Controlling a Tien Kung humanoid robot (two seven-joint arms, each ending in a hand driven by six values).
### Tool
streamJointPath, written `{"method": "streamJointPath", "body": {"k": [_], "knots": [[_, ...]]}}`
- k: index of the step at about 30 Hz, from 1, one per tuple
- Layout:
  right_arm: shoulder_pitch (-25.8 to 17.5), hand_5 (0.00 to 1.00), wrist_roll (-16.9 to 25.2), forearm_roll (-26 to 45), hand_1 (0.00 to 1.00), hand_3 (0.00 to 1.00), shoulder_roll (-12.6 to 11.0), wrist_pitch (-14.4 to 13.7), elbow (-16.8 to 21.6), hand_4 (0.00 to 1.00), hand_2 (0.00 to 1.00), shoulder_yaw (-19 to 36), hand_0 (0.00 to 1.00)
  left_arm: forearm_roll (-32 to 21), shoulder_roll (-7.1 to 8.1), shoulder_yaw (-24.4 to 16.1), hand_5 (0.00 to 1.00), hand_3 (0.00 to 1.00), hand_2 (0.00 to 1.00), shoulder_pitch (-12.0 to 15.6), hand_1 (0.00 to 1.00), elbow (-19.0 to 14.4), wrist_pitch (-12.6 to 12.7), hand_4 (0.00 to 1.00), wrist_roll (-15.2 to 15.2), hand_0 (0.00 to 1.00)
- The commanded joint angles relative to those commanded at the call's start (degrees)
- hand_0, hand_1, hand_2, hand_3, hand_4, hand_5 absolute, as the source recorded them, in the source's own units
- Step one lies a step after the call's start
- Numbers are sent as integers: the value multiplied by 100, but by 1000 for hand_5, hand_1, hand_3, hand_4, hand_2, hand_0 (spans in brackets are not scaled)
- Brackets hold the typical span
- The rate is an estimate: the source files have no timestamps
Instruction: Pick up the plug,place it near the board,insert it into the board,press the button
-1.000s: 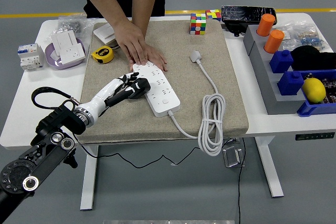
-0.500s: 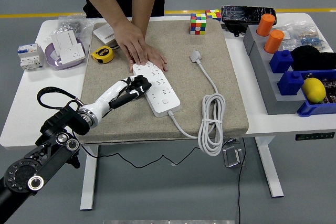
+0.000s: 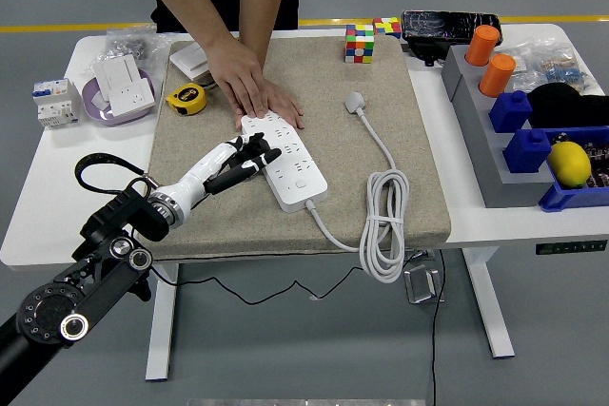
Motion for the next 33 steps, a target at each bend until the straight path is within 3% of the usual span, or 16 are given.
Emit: {"method": "streamJointPath", "body": {"k": [16,33], "knots": [[14,998,-3,5,768,766,-1,-4,0,998,738,-13,853,306,-74,139,998,966,979,-173,998,132,103,998,-89,998],[5,998,-4,5,768,766,-14,-9,4,998,737,-56,852,701,-48,545,998,955,971,-331,998,221,131,998,-160,998]]}}
